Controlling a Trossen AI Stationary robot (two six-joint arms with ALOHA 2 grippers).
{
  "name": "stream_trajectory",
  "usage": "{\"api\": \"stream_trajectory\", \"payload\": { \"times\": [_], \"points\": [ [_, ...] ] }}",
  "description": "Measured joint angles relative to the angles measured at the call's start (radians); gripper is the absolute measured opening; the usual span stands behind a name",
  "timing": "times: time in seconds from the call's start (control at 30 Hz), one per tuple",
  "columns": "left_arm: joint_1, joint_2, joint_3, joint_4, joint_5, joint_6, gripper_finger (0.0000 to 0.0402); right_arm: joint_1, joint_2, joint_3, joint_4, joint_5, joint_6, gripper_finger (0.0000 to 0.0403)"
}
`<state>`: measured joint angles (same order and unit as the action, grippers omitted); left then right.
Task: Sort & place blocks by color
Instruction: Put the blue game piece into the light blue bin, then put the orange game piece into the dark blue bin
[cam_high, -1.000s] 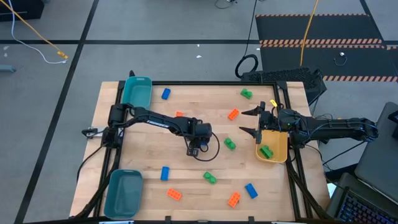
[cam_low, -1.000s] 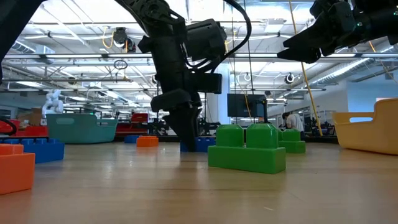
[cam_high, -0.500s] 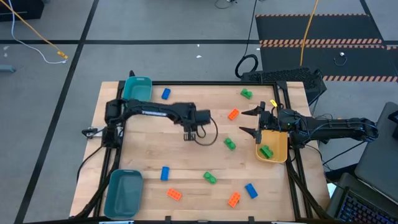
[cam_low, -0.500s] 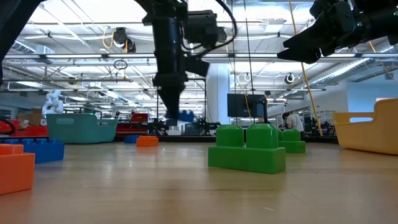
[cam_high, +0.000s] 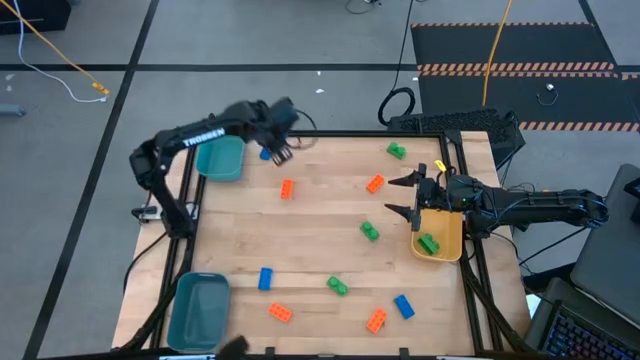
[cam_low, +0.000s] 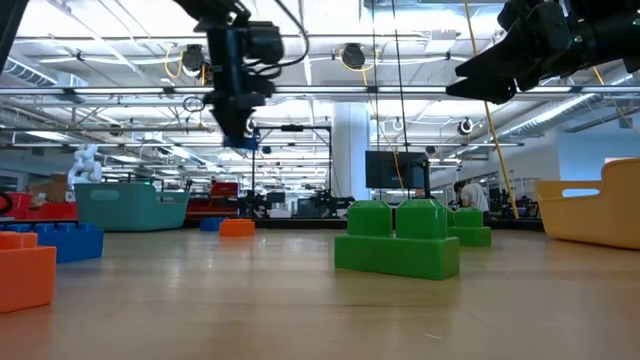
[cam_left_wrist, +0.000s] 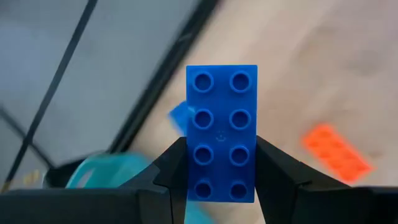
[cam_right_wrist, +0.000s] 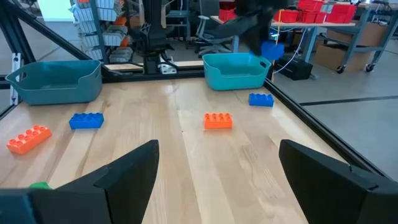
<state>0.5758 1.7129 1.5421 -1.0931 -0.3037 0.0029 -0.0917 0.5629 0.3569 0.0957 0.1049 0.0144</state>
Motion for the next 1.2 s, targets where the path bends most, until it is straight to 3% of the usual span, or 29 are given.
{"api": "stream_trajectory", "payload": {
  "times": [0.27,0.47,0.87,1.2],
  "points": [
    [0.233,-0.015,-0.001,-0.143,-0.021,-0.031,0.0137,0.000,0.000,0.000,-0.012,-0.001,0.014,0.0325],
    [0.359,-0.015,-0.030,-0.116,0.016,-0.012,0.0137,0.000,0.000,0.000,-0.021,-0.001,0.026,0.0325],
    [0.470,-0.015,-0.202,-0.132,0.022,-0.054,0.0138,0.000,0.000,0.000,-0.018,-0.001,0.027,0.0325],
    [0.458,-0.015,-0.237,-0.092,0.005,-0.024,0.0300,0.000,0.000,0.000,-0.012,-0.001,0.027,0.0325]
  ]
}}
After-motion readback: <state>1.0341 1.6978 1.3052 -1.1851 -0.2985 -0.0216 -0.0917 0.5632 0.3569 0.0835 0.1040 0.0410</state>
